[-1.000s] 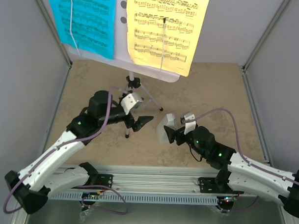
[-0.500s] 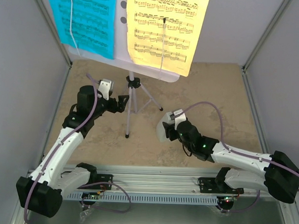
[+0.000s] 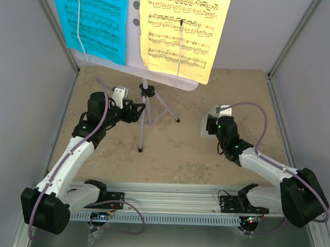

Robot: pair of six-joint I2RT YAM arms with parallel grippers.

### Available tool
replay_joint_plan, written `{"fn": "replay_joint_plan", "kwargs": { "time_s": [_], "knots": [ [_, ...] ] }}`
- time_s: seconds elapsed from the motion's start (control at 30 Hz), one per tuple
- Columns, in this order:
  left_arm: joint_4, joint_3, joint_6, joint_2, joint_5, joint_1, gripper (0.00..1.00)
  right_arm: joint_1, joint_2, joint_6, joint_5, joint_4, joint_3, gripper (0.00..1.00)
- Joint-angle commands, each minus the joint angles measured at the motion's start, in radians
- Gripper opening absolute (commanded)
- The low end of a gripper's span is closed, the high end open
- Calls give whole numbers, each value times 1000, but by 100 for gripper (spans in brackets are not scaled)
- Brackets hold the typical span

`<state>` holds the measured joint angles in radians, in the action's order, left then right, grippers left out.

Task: Pack up the instrument practice props

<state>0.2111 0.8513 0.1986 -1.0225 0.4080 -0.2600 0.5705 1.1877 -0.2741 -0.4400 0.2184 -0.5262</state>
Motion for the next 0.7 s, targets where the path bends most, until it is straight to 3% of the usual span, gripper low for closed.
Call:
{"fn": "replay_joint_plan", "kwargs": {
  "time_s": [0.0, 0.23, 0.5, 0.6, 0.67],
  "knots": [
    [-51, 1, 32, -49, 43, 4, 74, -140, 47, 70, 29, 93, -14, 65],
    [-101, -3, 33, -115, 121, -15, 62, -277, 133, 83, 99, 114, -75, 68],
    [-50, 57, -87, -228, 76, -84, 12, -287, 17, 53, 167, 65, -70, 95],
    [-69, 50, -106, -231, 68, -110, 0, -287, -84, 9, 229, 26, -43, 98],
    [-87, 47, -109, -232, 70, -130, 0, -287, -160, -7, 251, -2, -26, 98]
  ]
}}
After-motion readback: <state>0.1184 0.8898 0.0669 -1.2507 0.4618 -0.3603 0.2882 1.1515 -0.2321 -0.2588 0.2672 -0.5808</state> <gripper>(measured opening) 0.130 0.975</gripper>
